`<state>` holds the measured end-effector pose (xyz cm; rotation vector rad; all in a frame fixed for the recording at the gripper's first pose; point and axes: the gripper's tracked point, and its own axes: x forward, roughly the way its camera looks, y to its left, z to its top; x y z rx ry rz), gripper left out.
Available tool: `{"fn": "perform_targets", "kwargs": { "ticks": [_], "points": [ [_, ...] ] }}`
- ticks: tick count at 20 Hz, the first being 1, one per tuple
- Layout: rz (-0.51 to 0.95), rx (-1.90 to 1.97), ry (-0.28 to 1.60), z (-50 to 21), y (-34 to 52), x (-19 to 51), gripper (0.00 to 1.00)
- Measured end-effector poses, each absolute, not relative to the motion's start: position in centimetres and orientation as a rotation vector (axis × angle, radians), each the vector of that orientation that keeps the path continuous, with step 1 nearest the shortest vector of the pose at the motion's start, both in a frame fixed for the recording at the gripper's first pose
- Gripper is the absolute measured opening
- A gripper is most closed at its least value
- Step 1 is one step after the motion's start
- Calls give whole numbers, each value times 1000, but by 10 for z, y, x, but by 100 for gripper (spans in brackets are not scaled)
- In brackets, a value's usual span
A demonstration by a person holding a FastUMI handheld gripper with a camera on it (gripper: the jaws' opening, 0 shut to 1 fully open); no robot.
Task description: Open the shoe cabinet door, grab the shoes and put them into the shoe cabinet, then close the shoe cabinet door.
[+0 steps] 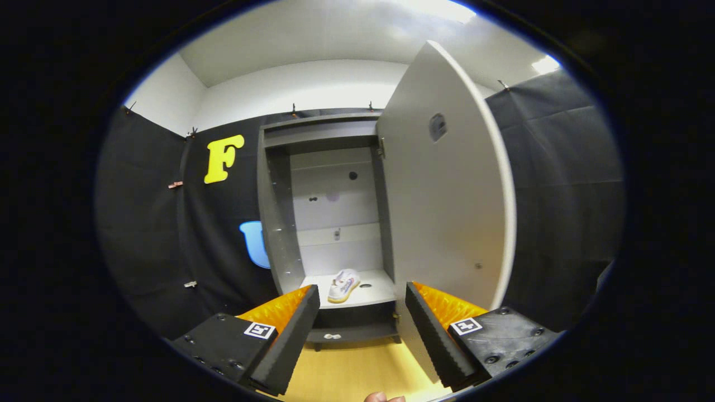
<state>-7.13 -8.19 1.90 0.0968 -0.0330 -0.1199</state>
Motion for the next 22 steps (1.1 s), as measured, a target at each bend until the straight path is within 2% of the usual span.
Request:
{"fn": "perform_targets", "kwargs": {
  "ticks": [7,10,13,22],
  "points": [
    [-423,49,-87,24,-210,-116,97],
    [-503,32,-65,18,-253,-115,97],
    [-532,29,-34,7,-274,-107,97],
    [-503,22,-6,1,-264,-104,97]
  ]
}}
